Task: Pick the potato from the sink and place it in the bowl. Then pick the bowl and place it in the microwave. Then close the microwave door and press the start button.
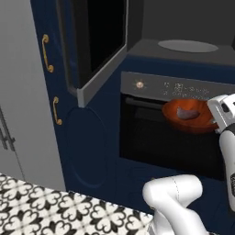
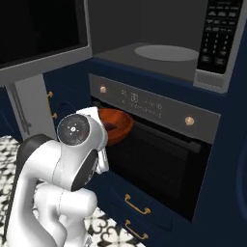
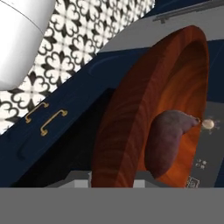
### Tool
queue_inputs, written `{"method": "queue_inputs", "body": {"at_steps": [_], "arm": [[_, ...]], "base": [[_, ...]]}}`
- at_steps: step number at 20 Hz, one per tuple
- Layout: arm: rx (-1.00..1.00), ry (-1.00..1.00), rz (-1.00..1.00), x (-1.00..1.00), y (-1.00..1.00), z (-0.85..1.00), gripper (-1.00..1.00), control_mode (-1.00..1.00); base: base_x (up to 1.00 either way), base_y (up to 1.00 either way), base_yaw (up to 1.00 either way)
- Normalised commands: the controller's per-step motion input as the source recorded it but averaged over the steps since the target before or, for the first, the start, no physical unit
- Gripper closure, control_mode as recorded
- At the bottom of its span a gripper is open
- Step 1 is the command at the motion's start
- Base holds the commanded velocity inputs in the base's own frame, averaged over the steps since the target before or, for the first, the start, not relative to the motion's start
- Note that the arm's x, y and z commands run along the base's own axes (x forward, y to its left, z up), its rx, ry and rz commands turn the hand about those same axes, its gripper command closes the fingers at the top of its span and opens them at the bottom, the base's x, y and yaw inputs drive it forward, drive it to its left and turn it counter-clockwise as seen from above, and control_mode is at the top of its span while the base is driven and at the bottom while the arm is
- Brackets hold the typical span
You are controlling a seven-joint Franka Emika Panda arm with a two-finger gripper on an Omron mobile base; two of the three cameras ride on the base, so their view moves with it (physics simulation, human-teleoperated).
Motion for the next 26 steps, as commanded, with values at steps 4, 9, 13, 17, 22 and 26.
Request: {"method": "queue_inputs", "body": {"at_steps": [4, 9, 13, 17, 22, 26], "arm": [[0.00, 0.00, 0.00, 0.00, 0.00, 0.00, 1.00, 1.00], [0.00, 0.00, 0.00, 0.00, 0.00, 0.00, 1.00, 1.00], [0.00, 0.00, 0.00, 0.00, 0.00, 0.00, 1.00, 1.00], [0.00, 0.00, 0.00, 0.00, 0.00, 0.00, 1.00, 1.00], [0.00, -0.06, 0.00, -0.04, 0.00, 0.15, 1.00, -1.00], [0.00, -0.25, -0.08, -0.24, 0.00, 0.67, 1.00, -1.00]], "base": [[0.39, -0.29, 0.03], [0.47, -0.03, -0.13], [0.54, 0.00, -0.17], [0.32, 0.05, -0.05], [0.02, 0.00, 0.00], [0.00, 0.00, 0.00]]}}
